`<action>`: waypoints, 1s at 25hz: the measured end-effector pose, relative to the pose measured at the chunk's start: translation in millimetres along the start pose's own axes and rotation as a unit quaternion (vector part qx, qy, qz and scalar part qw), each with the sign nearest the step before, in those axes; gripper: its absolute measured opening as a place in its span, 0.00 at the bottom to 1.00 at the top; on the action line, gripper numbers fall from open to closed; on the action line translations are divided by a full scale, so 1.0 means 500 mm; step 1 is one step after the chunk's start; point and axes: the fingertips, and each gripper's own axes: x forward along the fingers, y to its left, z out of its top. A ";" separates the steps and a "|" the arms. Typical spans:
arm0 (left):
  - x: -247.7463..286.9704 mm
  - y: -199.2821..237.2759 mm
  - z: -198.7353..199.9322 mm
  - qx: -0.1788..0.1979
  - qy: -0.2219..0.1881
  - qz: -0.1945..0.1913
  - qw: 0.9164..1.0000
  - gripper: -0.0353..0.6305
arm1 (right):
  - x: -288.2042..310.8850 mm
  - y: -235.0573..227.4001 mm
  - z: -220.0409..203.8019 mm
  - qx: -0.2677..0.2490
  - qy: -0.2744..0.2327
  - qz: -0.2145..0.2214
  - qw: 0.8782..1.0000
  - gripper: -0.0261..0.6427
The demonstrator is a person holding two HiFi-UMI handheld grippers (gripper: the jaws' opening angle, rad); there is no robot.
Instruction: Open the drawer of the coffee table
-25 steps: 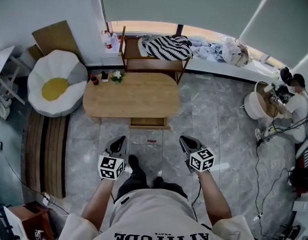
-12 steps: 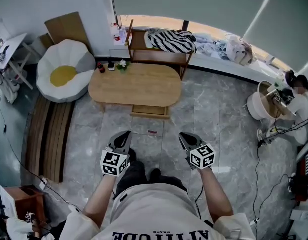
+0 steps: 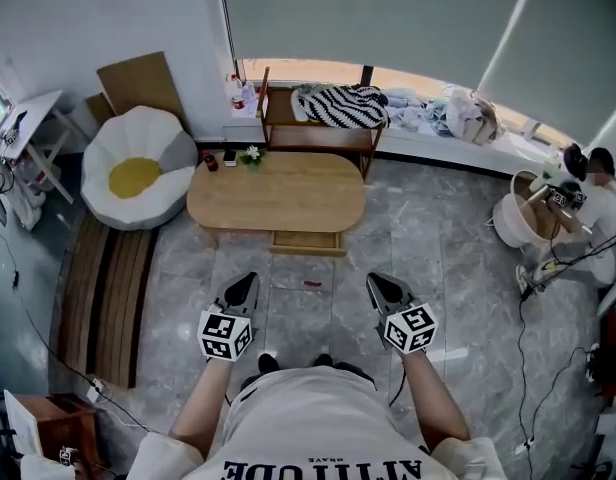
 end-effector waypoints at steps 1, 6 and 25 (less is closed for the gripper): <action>-0.011 0.007 0.005 0.005 -0.001 -0.002 1.000 0.08 | -0.002 0.013 0.004 -0.003 -0.004 -0.003 1.000 0.06; -0.033 0.045 0.021 0.015 -0.005 -0.007 1.000 0.08 | 0.004 0.049 0.024 -0.006 -0.020 -0.015 1.000 0.06; -0.072 0.072 0.012 0.005 -0.017 -0.019 1.000 0.08 | 0.008 0.121 0.023 -0.014 -0.012 -0.013 1.000 0.06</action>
